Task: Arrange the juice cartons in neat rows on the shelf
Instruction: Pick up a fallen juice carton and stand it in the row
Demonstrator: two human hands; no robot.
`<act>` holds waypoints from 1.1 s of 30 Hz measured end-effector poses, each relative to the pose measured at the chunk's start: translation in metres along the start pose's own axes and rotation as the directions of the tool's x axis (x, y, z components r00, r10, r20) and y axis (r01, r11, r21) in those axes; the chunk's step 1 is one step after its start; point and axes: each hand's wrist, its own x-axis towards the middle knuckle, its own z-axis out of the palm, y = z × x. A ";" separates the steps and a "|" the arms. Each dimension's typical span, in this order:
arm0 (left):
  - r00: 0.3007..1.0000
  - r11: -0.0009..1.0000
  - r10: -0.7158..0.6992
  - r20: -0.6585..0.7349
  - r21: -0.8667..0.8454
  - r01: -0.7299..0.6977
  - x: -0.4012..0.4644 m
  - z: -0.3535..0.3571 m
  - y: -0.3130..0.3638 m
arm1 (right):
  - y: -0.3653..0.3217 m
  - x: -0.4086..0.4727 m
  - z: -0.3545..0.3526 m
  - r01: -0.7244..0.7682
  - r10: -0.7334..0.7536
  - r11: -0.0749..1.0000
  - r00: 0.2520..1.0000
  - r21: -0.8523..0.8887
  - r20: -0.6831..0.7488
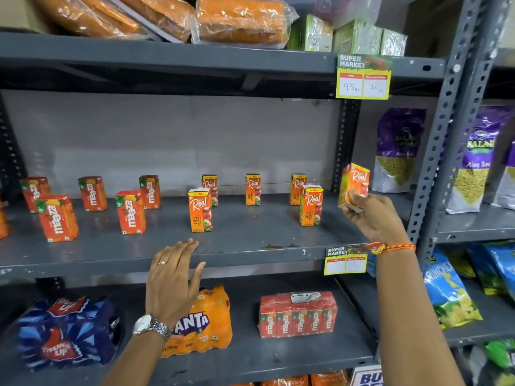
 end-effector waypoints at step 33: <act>0.995 0.995 -0.099 0.035 -0.018 0.099 0.007 -0.011 0.016 | 0.091 -0.006 0.125 0.315 0.040 0.511 0.921 -0.800 0.388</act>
